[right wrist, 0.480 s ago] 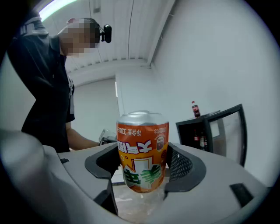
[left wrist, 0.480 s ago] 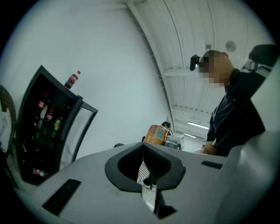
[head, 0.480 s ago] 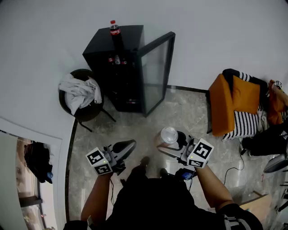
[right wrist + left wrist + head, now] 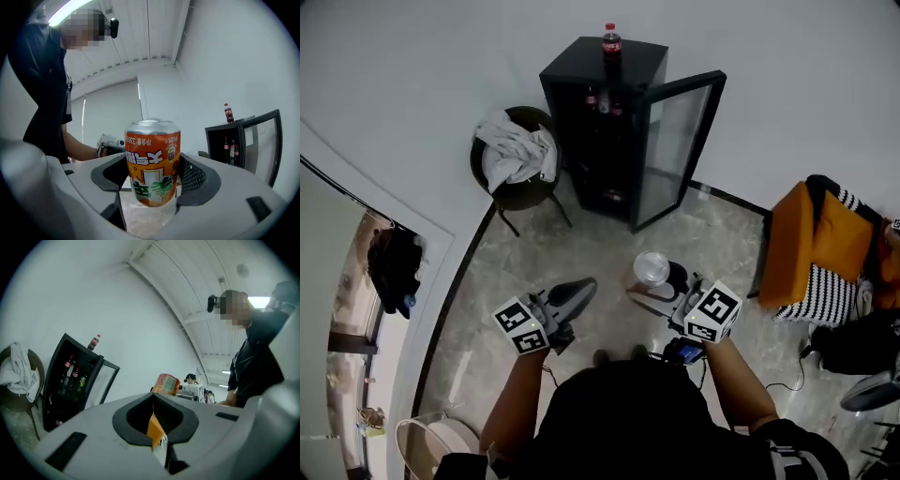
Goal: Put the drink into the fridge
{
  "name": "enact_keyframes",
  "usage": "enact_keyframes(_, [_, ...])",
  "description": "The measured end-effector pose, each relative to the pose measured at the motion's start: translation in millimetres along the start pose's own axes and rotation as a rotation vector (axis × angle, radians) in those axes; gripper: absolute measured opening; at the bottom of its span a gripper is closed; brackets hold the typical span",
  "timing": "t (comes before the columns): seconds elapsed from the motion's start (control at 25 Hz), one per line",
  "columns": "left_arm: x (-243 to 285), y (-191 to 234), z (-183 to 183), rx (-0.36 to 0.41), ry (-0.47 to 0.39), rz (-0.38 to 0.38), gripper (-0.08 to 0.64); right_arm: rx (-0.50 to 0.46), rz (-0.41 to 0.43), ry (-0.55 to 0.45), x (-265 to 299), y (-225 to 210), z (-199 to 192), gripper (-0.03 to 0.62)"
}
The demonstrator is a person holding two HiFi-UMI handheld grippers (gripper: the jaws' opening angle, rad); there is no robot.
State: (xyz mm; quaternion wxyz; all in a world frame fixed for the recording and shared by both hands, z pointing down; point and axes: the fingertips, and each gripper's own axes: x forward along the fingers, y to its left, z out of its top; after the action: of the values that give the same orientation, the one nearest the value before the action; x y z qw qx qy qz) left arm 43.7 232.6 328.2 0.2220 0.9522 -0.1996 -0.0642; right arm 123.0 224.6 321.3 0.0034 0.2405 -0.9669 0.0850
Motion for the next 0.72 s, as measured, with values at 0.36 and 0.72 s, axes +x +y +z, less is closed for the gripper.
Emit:
enact_keyframes(0.36, [-28,-18,-1,0.011,-0.060,0.019,0.011,0.013,0.032,0.037,1,33,-4,0.324])
enact_keyframes(0.72, [-34,-28,-7,0.115,-0.040,0.081,0.011,0.011,0.031,0.081,0,48,-13,0.324])
